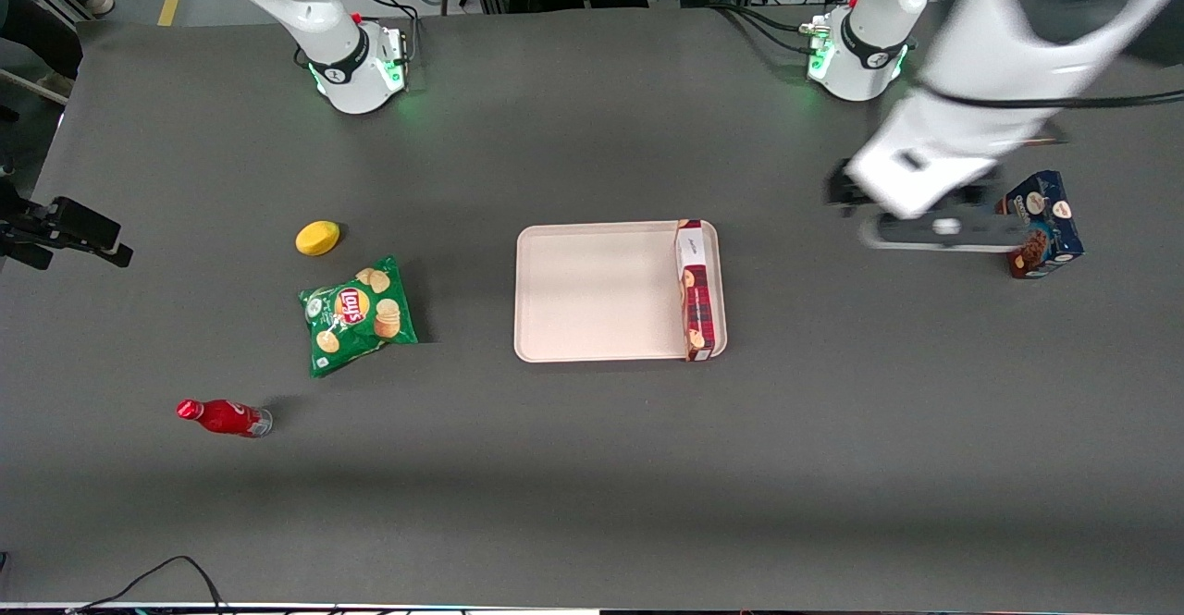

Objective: Place red cookie box on tray

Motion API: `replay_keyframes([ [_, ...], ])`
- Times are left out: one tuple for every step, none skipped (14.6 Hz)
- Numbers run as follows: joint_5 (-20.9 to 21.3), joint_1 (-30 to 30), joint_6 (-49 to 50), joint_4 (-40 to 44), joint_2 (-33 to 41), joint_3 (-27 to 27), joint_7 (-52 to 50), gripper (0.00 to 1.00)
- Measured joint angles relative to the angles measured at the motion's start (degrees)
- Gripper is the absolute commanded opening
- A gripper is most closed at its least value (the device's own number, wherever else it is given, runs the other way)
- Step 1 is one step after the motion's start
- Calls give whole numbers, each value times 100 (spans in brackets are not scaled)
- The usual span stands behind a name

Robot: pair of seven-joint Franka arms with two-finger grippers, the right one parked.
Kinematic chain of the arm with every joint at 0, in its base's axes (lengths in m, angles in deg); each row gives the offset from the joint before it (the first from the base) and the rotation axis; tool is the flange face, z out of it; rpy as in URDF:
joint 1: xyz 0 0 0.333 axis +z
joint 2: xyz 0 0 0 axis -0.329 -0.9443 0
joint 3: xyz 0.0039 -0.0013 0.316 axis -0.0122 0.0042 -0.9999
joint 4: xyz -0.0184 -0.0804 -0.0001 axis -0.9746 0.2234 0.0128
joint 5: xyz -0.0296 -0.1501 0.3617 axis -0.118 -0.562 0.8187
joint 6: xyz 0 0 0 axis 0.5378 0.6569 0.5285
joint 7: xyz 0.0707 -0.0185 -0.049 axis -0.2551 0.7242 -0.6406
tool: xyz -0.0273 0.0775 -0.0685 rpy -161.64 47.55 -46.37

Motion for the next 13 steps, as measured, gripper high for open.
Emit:
replay_keyframes([
  [-139,5,86,-20,139,-348,280,100],
  [-242,10,108,-77,263,-655,481,100],
  [-310,10,70,-186,381,-913,707,100],
  [-386,8,-71,-366,522,-1153,981,100],
  [-493,6,-316,-648,706,-1366,1174,100],
  [-582,6,-661,-1038,942,-1530,1280,100],
  [-633,5,-1062,-1524,1234,-1634,1340,100],
  [-660,5,-1364,-1979,1517,-1676,1353,100],
  [-679,2,-1538,-2307,1738,-1682,1353,100],
  [-700,-6,-1630,-2509,1890,-1682,1353,100],
  [-717,-13,-1682,-2621,1985,-1684,1353,100],
  [-741,-16,-1705,-2667,2029,-1688,1353,100],
  [-800,-18,-1722,-2673,2041,-1693,1353,100],
])
